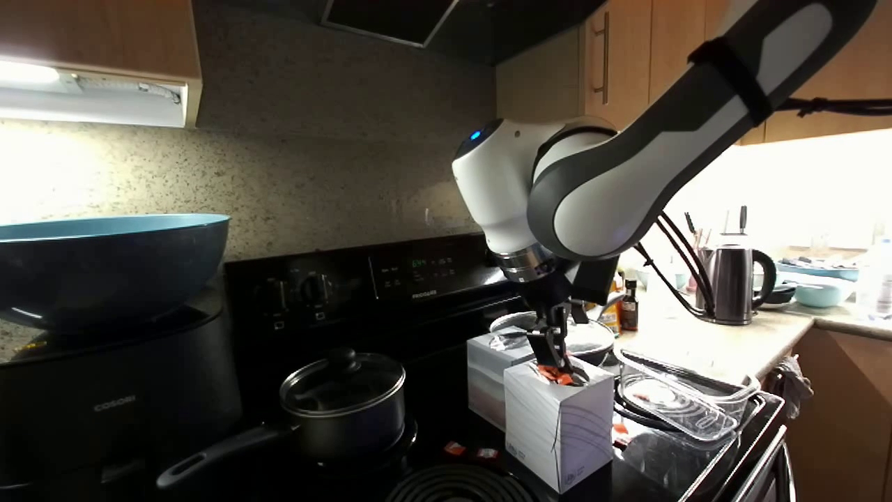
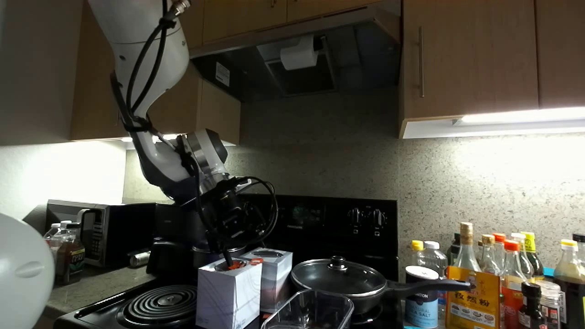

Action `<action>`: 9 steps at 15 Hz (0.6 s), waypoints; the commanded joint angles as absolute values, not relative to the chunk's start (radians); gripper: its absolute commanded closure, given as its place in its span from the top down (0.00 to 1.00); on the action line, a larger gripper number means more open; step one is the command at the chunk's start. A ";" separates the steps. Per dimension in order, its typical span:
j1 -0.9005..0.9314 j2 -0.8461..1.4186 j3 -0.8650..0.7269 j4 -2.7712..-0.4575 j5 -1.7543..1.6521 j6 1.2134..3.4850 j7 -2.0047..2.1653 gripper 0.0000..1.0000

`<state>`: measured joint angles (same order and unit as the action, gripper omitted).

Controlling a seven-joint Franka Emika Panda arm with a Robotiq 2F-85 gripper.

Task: Pour the contents of the bowl into the box

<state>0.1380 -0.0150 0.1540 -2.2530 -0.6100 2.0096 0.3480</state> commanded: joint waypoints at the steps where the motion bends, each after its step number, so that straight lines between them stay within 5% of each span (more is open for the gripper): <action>1: 0.124 0.035 0.133 -2.210 -0.542 2.021 0.255 1.00; 9: 0.101 0.102 0.078 -2.163 -0.459 2.071 0.108 1.00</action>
<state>0.1143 0.0916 0.0843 -2.1773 -0.4970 2.0567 0.1761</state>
